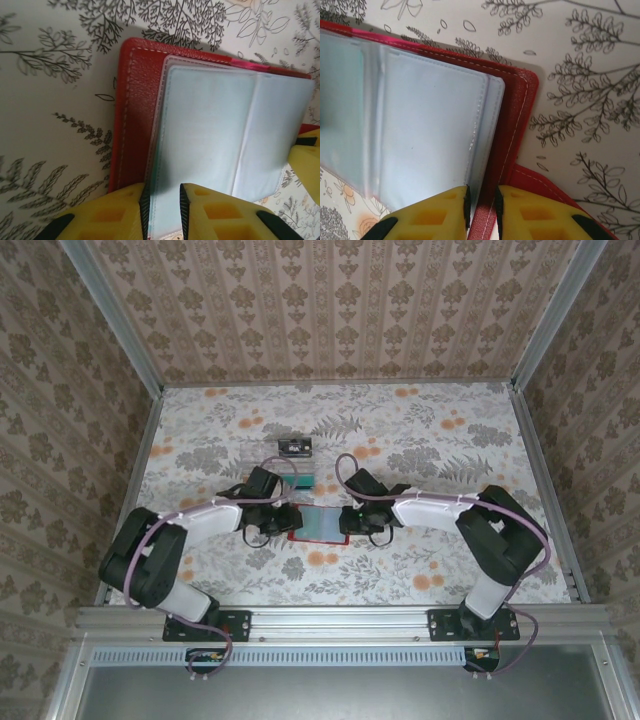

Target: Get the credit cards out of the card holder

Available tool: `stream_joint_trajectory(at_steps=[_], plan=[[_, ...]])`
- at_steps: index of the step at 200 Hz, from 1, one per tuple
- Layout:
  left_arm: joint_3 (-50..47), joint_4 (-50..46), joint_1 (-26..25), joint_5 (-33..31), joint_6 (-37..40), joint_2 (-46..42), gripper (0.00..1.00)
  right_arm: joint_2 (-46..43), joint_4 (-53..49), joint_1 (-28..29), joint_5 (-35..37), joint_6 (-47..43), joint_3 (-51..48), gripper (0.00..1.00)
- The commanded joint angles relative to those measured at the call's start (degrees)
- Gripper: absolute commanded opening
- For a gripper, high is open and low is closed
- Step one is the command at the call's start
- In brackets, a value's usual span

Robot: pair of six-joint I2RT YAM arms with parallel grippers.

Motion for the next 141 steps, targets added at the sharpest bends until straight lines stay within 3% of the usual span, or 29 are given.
stream_joint_trajectory(at_steps=[1,35,141], plan=[[2.2,0.8,-0.6,0.8,-0.8,1.4,0.26,1.9,-2.8,0.2,2.2,-1.7,1.5,0.24],[4.3,-2.6,-1.1,-1.7,1.1,2.4,0.31,2.0,-2.9,0.1,2.0,-2.0,2.2,0.24],[2.7,5.8,-2.6,5.4,-1.3,4.0,0.39,3.0,-2.7,-0.2,0.3,-1.6,2.8,0.25]])
